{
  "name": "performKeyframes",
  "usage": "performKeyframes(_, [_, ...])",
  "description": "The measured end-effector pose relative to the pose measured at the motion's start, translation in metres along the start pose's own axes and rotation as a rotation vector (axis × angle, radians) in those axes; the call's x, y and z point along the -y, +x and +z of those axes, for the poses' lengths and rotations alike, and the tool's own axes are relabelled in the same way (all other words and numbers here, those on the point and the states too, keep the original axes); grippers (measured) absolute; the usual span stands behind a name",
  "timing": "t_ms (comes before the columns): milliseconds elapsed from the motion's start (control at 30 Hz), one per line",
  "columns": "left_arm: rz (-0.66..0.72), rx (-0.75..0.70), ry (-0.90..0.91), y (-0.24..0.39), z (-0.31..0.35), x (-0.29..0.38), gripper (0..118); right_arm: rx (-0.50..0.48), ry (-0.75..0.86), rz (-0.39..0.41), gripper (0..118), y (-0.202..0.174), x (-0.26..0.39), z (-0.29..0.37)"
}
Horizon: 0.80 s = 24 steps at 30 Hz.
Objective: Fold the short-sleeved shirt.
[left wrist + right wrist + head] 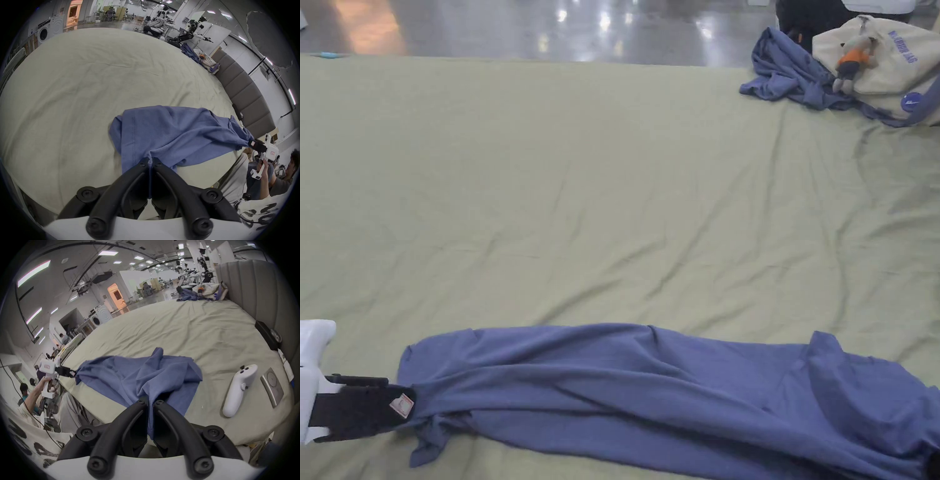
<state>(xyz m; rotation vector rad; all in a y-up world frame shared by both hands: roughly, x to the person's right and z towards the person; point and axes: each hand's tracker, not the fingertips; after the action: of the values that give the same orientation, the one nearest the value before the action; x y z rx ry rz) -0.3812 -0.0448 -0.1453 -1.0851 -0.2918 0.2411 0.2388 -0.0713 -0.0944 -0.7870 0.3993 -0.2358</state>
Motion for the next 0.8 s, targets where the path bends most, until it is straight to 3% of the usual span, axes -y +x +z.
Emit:
performKeyframes(200, [-0.005,-0.059,0.000,-0.003,0.002,-0.009,2,-0.001,-0.005,-0.022,4,0.022,-0.003,0.002])
performKeyframes(233, [-0.004,-0.047,-0.026,-0.003,0.001,-0.010,8,0.001,-0.002,-0.020,6,0.023,0.000,0.002])
performKeyframes(300, [-0.016,-0.072,-0.052,0.008,-0.006,-0.007,30,0.027,-0.004,-0.005,22,0.021,0.003,-0.002])
performKeyframes(333, [-0.031,-0.098,-0.052,0.012,-0.007,-0.003,30,0.029,-0.004,-0.006,22,0.020,0.004,-0.002])
performKeyframes(367, [-0.063,-0.121,-0.043,0.018,-0.006,0.003,66,0.040,0.008,-0.017,50,0.019,0.008,0.001])
performKeyframes(400, [-0.077,-0.125,-0.022,0.024,-0.003,0.011,89,0.049,0.044,-0.031,77,0.016,0.012,0.009])
performKeyframes(467, [-0.089,-0.143,0.095,0.038,0.018,0.030,90,0.052,0.143,-0.054,80,0.007,0.014,0.033])
performKeyframes(533, [-0.059,-0.072,0.212,0.044,0.043,0.043,90,0.089,0.218,-0.041,80,-0.006,0.012,0.057])
performKeyframes(567, [-0.028,-0.040,0.250,0.042,0.052,0.040,90,0.111,0.269,-0.012,77,-0.015,0.008,0.068])
performKeyframes(600, [0.005,-0.017,0.259,0.038,0.059,0.034,90,0.117,0.327,0.003,65,-0.023,0.004,0.078])
performKeyframes(633, [0.014,0.009,0.249,0.033,0.061,0.025,77,0.103,0.376,0.023,18,-0.032,0.001,0.087])
performKeyframes(667, [0.010,-0.002,0.230,0.029,0.059,0.012,37,0.089,0.415,0.035,2,-0.040,-0.005,0.091])
performKeyframes(700, [0.012,-0.017,0.208,0.024,0.051,-0.001,0,0.102,0.467,0.054,2,-0.047,-0.008,0.097])
performKeyframes(733, [0.012,-0.113,0.304,0.023,0.042,-0.002,0,0.053,0.439,0.058,2,-0.047,-0.014,0.099])
performKeyframes(800, [0.032,-0.085,0.125,0.004,0.017,-0.030,0,0.060,0.467,0.098,2,-0.062,-0.021,0.100])
